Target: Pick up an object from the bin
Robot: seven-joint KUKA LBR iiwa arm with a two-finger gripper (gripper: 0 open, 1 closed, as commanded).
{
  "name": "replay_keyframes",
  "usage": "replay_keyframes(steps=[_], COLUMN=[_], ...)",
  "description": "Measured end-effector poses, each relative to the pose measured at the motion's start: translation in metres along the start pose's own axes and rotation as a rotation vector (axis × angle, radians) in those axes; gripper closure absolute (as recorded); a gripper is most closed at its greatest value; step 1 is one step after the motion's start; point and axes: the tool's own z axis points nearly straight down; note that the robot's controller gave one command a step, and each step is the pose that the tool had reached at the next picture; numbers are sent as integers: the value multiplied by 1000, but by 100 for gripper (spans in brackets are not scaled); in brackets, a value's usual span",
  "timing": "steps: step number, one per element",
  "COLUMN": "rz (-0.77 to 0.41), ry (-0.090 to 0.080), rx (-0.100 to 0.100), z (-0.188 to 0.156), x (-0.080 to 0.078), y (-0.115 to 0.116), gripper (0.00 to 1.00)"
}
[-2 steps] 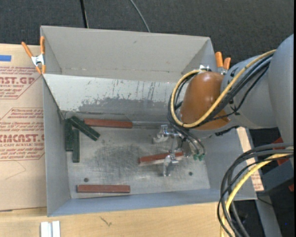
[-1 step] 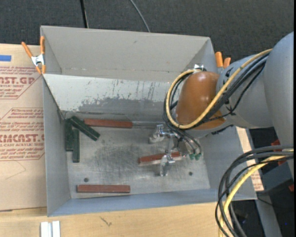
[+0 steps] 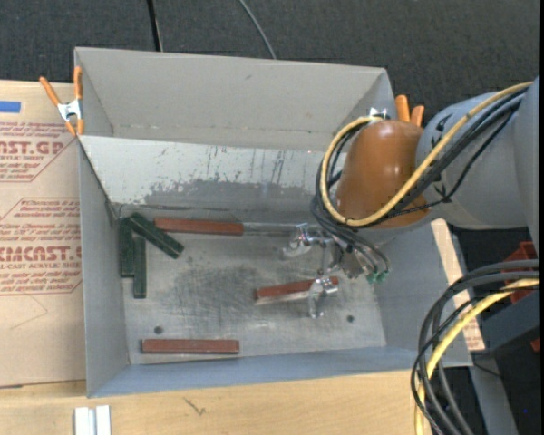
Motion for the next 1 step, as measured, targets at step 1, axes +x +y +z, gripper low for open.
replay_keyframes(steps=[1], rz=[173], ry=[1], rx=[-1], z=[28], x=[-21], y=[-3], gripper=[0])
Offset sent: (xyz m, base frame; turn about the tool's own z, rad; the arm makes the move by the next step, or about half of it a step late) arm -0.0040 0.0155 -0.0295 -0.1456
